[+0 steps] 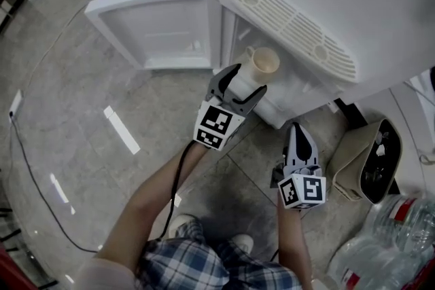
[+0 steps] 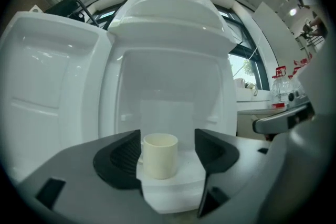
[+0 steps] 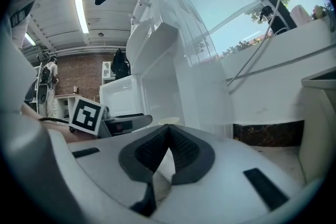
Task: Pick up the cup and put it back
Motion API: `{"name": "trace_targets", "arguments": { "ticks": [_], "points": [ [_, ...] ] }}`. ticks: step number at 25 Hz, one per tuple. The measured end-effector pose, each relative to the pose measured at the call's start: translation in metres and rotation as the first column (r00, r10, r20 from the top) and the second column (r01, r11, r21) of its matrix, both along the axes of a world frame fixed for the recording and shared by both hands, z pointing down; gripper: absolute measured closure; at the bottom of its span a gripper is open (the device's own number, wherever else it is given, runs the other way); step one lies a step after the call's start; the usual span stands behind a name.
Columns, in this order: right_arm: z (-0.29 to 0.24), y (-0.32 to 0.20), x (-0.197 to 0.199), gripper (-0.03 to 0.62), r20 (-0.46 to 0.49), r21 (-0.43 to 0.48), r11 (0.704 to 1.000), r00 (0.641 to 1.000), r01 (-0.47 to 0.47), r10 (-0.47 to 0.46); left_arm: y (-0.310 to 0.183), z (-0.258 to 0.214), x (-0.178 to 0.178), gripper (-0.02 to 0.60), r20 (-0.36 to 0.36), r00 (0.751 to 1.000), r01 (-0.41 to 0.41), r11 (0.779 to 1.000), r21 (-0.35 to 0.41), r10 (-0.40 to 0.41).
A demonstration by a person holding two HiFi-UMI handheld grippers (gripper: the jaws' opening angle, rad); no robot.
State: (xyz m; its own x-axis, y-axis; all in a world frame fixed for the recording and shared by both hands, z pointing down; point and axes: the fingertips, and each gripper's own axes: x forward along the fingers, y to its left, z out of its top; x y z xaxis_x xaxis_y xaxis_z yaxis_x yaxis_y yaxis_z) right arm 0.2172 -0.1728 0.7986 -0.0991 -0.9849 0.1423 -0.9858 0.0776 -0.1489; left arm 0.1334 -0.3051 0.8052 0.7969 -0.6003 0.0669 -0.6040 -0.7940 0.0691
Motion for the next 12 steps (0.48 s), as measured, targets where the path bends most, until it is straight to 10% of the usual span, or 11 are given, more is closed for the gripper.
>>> {"name": "trace_targets", "arguments": {
  "ticks": [7,12],
  "points": [
    [-0.032,0.013,0.002,0.577,0.02,0.022,1.0,1.0,-0.02,0.02,0.034,-0.031,-0.04,0.48,0.045,0.999,-0.019,1.0,-0.019,0.02],
    [-0.081,0.025,-0.008,0.577,0.005,-0.014,1.0,1.0,-0.026,0.026,0.043,-0.093,-0.068,0.537,0.056,0.998,-0.004,0.999,-0.034,0.006]
  ]
}}
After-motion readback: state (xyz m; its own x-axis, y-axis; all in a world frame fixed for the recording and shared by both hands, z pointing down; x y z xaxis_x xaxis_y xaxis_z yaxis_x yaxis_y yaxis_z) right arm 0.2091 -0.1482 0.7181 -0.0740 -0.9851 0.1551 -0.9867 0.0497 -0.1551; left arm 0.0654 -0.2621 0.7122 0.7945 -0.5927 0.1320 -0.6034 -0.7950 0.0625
